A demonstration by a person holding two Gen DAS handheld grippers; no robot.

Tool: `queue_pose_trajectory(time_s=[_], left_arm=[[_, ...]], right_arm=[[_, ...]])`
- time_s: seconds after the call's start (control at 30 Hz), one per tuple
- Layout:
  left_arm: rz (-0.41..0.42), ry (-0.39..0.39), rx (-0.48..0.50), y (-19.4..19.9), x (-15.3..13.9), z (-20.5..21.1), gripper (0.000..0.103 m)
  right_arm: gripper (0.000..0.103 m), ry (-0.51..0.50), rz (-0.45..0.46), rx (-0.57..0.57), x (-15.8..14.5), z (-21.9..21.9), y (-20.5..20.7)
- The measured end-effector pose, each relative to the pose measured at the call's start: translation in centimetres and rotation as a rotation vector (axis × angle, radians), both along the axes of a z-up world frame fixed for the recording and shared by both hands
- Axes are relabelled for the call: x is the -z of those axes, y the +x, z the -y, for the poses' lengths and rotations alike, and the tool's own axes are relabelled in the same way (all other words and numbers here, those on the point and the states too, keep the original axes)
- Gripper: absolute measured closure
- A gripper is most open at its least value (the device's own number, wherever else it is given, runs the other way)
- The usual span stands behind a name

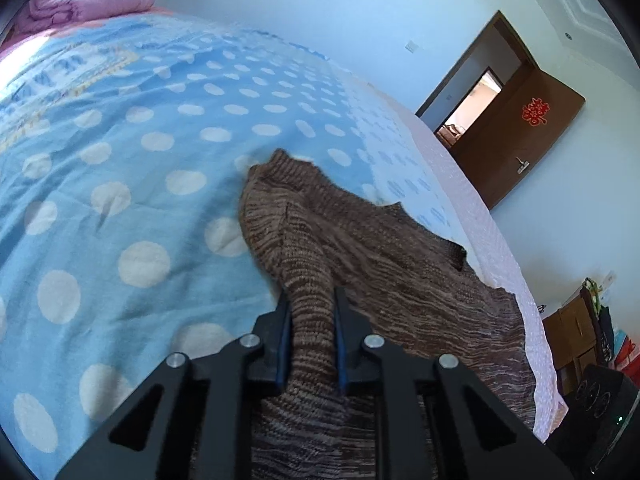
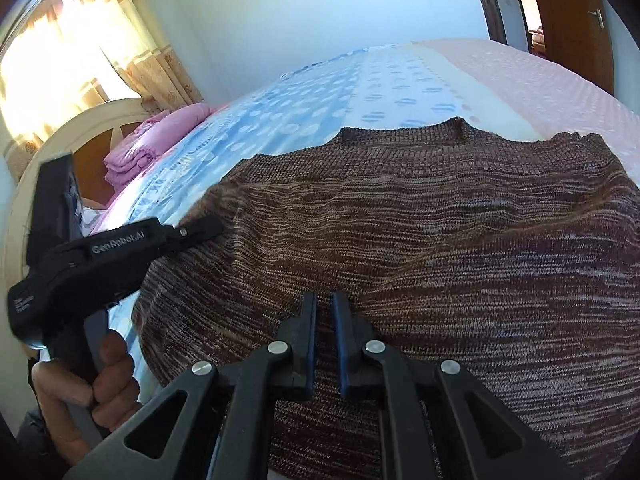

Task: Fold small clothes
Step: 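Grasp the sweater edge with the left tool while the right tool grasps beside it, then fold the sweater in half lengthwise with both tools, then release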

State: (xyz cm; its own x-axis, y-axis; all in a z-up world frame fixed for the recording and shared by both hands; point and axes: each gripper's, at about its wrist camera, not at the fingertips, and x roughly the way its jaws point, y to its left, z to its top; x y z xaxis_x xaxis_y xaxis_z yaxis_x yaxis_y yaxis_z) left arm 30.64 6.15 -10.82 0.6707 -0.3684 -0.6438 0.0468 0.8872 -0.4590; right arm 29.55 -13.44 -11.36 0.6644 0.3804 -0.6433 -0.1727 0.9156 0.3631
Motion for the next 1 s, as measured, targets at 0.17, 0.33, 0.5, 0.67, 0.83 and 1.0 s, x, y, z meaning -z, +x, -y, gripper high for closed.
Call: queue_pose_trajectory(time_s=[0.17,0.33,0.5,0.67,0.83,1.0], left_arm=[[0.148,0.137,0.170,-2.1,-3.7,6.2,0.085],[0.111,0.254,0.271,-2.3,-1.2,10.5,0.085],[0.134,0.322,0.291,-3.0,-0.4,11.9,0.082],[0.166,0.391,0.304,-4.0,-0.5,13.0,0.078],[0.178,0.402,0.305,-4.3,-0.4,13.2,0.078],[0.177,0.380,0.309,-4.2,-0.4,13.0,0.078]], right_arm=[[0.095,0.075,-0.009,0.005,0.3,1.1,-0.2],[0.094,0.164,0.004,0.081,-0.5,5.1,-2.2],[0.086,0.255,-0.016,0.083,-1.8,8.1,-1.2],[0.052,0.291,0.009,0.052,-3.7,8.4,1.5],[0.046,0.254,-0.057,-0.110,-4.3,5.3,6.6],[0.035,0.190,-0.135,-0.279,-4.2,1.6,10.5]])
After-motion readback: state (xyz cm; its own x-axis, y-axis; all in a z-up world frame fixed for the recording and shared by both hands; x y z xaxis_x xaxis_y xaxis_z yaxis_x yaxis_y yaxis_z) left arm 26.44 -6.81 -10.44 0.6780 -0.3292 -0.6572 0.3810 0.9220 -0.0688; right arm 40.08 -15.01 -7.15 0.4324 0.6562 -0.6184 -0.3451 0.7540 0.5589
